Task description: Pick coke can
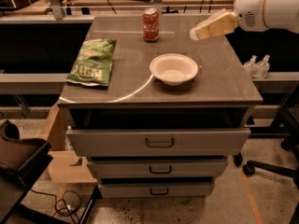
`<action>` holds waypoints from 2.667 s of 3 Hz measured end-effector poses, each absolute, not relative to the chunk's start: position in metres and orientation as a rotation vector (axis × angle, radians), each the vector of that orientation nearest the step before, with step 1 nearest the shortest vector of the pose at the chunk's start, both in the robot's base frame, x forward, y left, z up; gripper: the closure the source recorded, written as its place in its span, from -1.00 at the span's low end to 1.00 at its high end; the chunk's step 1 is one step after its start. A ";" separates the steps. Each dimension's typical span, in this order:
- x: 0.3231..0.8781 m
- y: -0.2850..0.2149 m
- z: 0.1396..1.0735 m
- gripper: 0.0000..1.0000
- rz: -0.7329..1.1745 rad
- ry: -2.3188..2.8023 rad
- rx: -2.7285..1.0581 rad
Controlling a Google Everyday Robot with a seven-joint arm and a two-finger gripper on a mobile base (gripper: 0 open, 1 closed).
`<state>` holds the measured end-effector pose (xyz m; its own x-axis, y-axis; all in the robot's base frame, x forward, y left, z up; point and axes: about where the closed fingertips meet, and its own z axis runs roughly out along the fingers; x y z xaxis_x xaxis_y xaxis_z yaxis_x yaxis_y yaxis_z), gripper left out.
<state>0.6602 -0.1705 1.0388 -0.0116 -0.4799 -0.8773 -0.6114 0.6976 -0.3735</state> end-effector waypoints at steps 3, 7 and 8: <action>0.727 -0.123 0.990 -1.00 0.239 1.661 -0.795; 0.846 -0.065 0.929 -1.00 0.335 1.628 -0.690; 0.870 -0.057 0.921 -1.00 0.371 1.626 -0.680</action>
Offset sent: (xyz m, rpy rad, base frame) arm 0.0589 0.0433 -0.0443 0.1455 0.0339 0.0195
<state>0.8703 -0.0569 0.9215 -0.0527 -0.2181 -0.9745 -0.6190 0.7729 -0.1395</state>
